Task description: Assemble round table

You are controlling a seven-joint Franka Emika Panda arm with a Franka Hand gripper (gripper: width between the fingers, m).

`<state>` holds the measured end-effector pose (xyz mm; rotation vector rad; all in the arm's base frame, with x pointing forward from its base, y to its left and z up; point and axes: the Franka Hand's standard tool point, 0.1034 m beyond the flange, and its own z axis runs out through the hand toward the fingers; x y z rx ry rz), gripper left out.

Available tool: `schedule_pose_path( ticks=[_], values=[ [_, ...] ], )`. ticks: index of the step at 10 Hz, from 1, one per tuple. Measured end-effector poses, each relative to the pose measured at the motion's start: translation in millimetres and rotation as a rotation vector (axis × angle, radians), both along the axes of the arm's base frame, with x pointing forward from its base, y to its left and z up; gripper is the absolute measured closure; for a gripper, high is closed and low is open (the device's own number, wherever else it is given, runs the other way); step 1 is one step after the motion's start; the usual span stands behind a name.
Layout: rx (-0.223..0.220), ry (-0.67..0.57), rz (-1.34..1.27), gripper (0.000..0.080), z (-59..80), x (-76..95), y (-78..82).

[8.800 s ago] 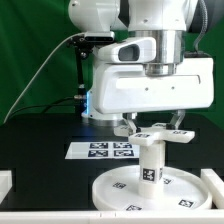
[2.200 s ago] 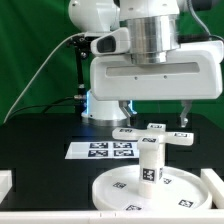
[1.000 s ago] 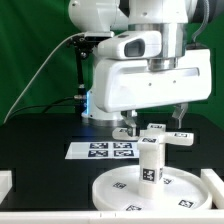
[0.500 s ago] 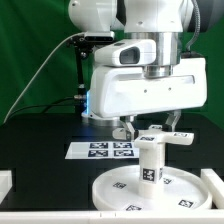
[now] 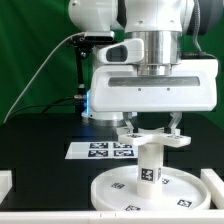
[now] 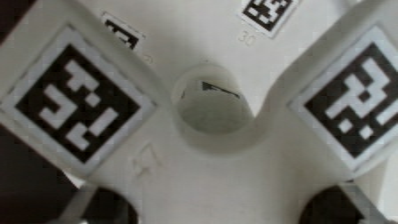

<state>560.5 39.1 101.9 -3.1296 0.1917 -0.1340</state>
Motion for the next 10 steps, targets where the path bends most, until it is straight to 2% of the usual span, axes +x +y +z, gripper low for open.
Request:
schedule_pose_path(
  ticks=[2,4,7,8,9,10],
  values=[
    [0.056,-0.061,-0.448,0.0361,-0.5,-0.8,2.6],
    [0.123,-0.047,-0.769,0.0361,-0.7,-1.2,0.8],
    [0.121,-0.046,-0.764,0.036,-1.2,-1.4,0.6],
    [0.114,-0.022,-0.711,0.0215,1.0,-2.1,2.3],
    [0.115,0.01,-0.662,0.017,9.9,2.0,6.4],
    [0.105,0.007,-0.542,0.017,17.9,7.7,8.8]
  ],
)
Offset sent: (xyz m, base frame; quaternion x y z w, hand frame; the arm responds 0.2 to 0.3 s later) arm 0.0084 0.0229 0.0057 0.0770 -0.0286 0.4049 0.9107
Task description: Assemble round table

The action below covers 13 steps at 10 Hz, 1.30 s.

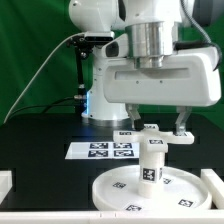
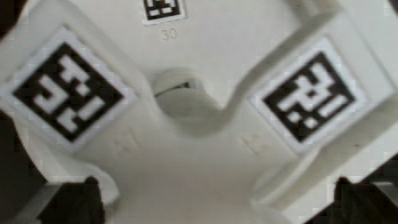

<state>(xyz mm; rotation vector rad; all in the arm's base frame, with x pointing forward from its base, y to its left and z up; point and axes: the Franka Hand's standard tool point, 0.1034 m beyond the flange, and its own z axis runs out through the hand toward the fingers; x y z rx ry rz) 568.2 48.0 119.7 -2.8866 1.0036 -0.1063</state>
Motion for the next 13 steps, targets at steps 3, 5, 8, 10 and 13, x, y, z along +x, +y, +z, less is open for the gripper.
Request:
schedule_pose_path(
  ticks=[3,5,8,10,13],
  values=[
    [0.001,0.055,0.39,0.015,2.1,0.3,3.8],
    [-0.005,0.047,0.502,0.015,1.4,0.1,3.2],
    [-0.036,0.067,1.007,0.015,2.2,-0.4,4.2],
    [-0.067,-0.029,1.098,0.015,9.5,-0.7,-5.8],
    [-0.1,-0.018,1.241,0.015,7.6,-4.1,-13.5]
  ],
)
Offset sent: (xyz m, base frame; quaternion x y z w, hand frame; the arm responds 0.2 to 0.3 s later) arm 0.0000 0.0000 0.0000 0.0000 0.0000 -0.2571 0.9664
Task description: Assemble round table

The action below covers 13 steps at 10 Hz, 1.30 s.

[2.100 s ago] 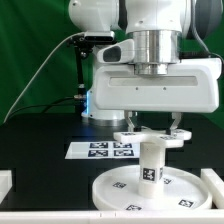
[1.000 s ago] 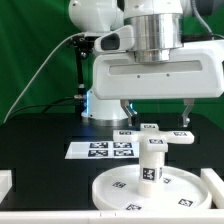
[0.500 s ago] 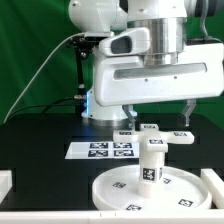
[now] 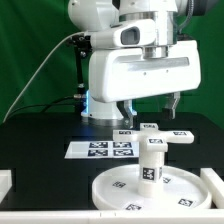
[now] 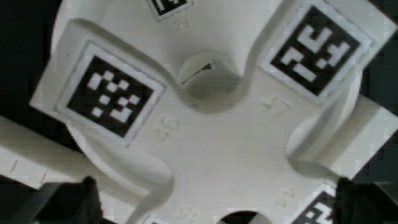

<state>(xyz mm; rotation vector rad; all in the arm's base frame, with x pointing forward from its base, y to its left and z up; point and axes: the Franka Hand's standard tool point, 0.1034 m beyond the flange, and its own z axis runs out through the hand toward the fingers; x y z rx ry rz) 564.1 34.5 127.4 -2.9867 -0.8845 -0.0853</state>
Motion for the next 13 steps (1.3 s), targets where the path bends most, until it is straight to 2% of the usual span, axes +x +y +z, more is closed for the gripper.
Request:
schedule_pose_path(
  ticks=[3,7,10,11,13],
  values=[
    [-0.046,-0.026,0.126,0.015,-9.9,1.4,6.9],
    [-0.05,-0.007,0.13,0.015,-25.1,-1.0,12.0],
    [-0.049,-0.006,0.095,0.0162,-25.2,-0.9,10.4],
    [-0.047,-0.006,0.029,0.0357,-24.9,-0.5,7.2],
    [-0.041,-0.003,-0.095,0.0361,-25.5,-0.7,7.0]
  ],
)
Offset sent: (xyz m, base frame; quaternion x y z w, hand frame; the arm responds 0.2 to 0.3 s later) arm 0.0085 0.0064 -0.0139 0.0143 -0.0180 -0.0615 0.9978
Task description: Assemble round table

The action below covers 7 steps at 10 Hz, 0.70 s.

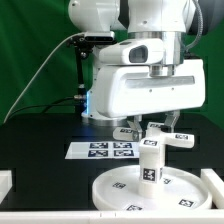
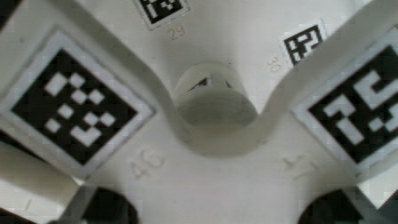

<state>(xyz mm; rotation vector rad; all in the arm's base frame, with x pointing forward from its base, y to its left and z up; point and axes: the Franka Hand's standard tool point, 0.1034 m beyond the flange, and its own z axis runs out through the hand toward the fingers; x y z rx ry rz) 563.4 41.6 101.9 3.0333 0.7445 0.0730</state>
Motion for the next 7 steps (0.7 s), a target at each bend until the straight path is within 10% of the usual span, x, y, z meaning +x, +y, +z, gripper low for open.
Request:
schedule_pose_path(
  ticks=[7],
  values=[
    [0.061,-0.061,-1.025,0.036,-1.7,-1.1,-0.2]
  ],
)
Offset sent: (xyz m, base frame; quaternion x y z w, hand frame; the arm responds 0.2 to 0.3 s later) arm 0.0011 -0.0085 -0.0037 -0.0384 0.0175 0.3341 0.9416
